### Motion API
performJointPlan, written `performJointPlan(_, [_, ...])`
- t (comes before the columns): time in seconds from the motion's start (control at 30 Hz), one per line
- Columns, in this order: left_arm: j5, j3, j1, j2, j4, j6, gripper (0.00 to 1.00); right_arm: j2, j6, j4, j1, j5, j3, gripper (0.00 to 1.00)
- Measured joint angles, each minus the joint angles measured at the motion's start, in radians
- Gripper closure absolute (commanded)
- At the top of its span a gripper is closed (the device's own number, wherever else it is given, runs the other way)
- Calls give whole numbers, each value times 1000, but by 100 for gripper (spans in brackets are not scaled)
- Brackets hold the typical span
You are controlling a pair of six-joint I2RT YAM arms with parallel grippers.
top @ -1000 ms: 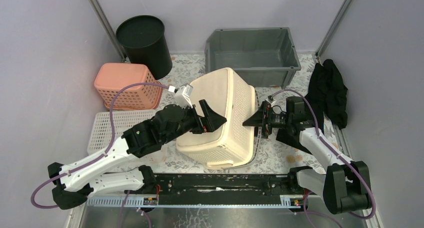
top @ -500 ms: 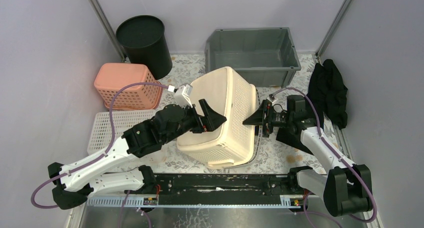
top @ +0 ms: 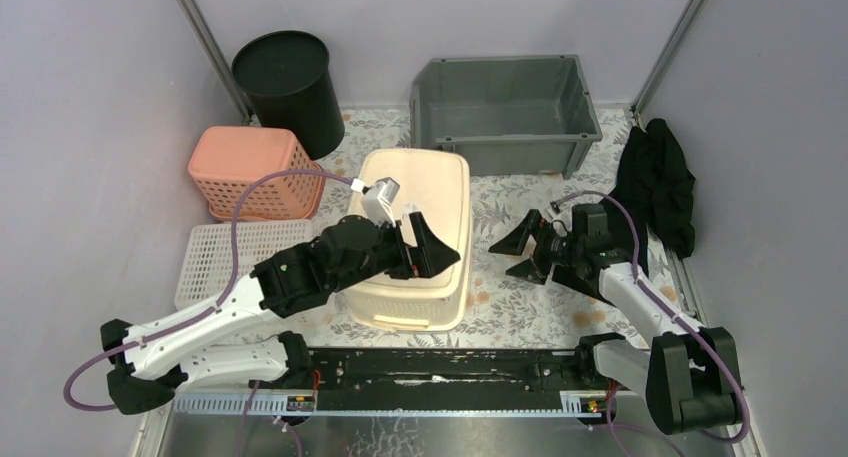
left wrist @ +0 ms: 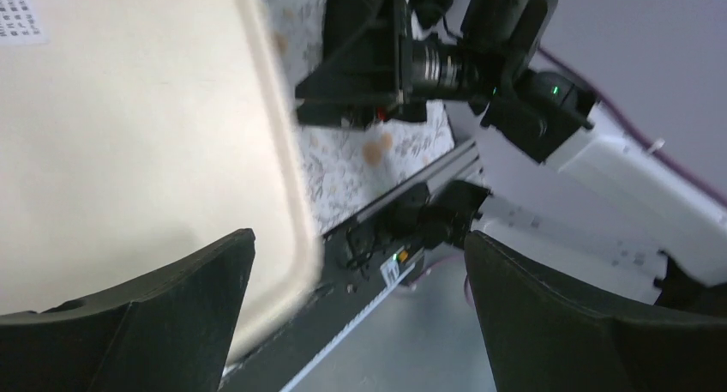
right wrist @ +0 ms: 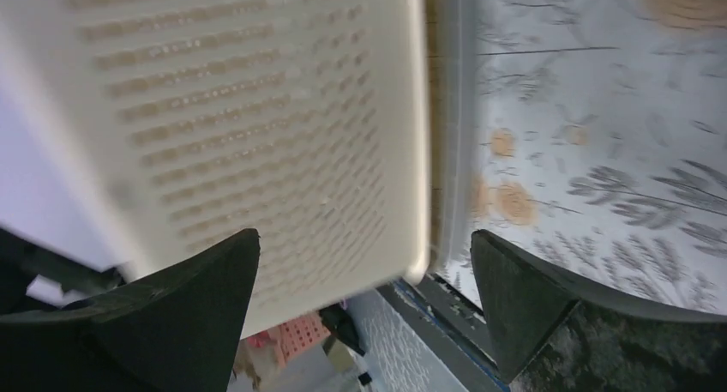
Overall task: Turn the large container upside down
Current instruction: Turn the container upside down at the center of the board.
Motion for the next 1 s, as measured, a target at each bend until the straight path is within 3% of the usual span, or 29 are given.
performJointPlan(0.17, [26,-14,-16,2,-49,-4,0,9,3,-58,0,139,13,1])
performJointPlan(0.43, [27,-14,-16,-21,-59,-8,0,-8,-8,-93,1,175,167,1])
performJointPlan(1.0, [-48,19,-16,-84,-196,-5,0,-112,34,16,10,-35,170,0])
